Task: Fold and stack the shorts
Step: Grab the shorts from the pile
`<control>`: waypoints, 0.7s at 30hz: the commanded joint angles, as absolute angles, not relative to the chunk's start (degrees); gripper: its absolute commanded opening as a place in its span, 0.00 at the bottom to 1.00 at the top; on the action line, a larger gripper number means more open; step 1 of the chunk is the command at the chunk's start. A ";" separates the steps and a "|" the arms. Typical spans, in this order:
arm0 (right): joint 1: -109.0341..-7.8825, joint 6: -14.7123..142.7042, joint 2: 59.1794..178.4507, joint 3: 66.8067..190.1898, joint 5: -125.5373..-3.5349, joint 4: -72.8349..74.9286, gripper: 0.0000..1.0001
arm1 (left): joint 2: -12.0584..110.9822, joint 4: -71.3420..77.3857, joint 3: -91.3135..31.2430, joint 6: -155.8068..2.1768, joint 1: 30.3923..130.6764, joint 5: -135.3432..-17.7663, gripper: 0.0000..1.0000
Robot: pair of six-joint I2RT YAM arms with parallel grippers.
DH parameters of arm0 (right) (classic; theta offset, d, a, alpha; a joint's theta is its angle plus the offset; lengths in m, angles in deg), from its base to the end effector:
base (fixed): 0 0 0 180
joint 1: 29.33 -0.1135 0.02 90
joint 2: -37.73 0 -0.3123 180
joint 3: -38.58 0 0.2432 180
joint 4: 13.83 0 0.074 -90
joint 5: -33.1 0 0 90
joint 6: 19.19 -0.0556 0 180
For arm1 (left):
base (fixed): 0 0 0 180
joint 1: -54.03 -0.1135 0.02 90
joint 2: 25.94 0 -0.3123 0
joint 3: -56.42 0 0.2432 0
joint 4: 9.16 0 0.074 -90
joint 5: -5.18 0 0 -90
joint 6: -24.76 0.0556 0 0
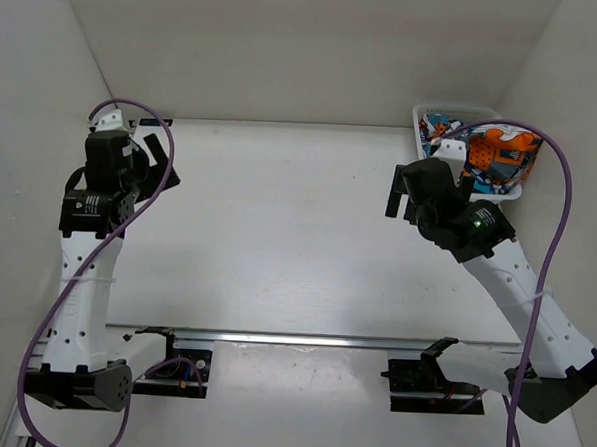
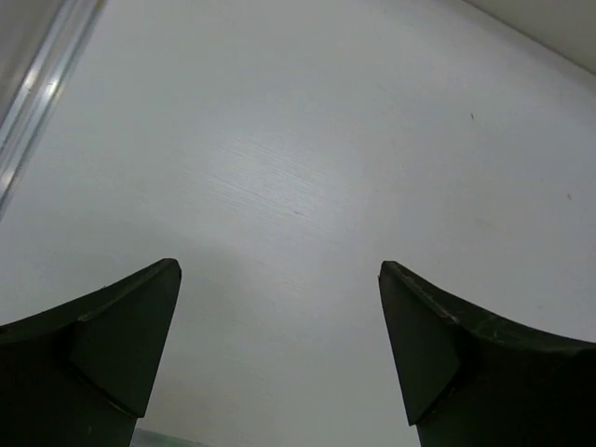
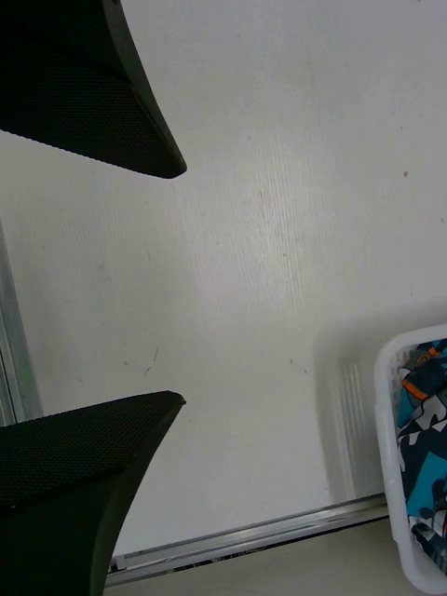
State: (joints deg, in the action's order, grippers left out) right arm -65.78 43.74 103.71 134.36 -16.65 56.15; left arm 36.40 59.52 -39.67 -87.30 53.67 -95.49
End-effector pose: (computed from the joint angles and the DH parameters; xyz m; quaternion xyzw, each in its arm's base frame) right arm 0.1765 0.0857 0.4445 0.0748 0.8606 -0.0572 0.5005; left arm 0.1826 0.0114 0.4516 -0.2138 0.8577 -0.0057 0.4676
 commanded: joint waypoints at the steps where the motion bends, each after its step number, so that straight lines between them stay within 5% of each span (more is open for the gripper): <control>1: -65.72 41.73 102.52 132.85 -17.87 56.97 1.00 | 33.65 58.12 -37.33 -82.64 53.77 -84.47 0.99; 13: -63.62 42.67 107.51 129.07 -15.76 52.93 0.96 | 30.22 58.12 -36.79 -79.30 53.77 -75.94 0.99; 16: -48.39 48.30 113.55 134.50 -26.09 49.68 0.84 | 32.40 58.12 -36.27 -80.96 53.77 -74.20 0.99; 19: -37.11 49.63 122.79 144.42 -37.69 48.88 0.83 | 36.00 56.72 -35.74 -80.97 54.29 -70.59 0.99; 21: -34.09 49.63 131.37 154.13 -38.61 48.88 0.96 | 38.12 56.72 -36.26 -80.45 54.30 -70.58 0.99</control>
State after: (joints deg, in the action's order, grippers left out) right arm -38.94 46.71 124.63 143.47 -30.66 52.24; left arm 35.07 58.16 -36.54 -80.90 53.91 -74.12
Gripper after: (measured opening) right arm 0.940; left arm 0.989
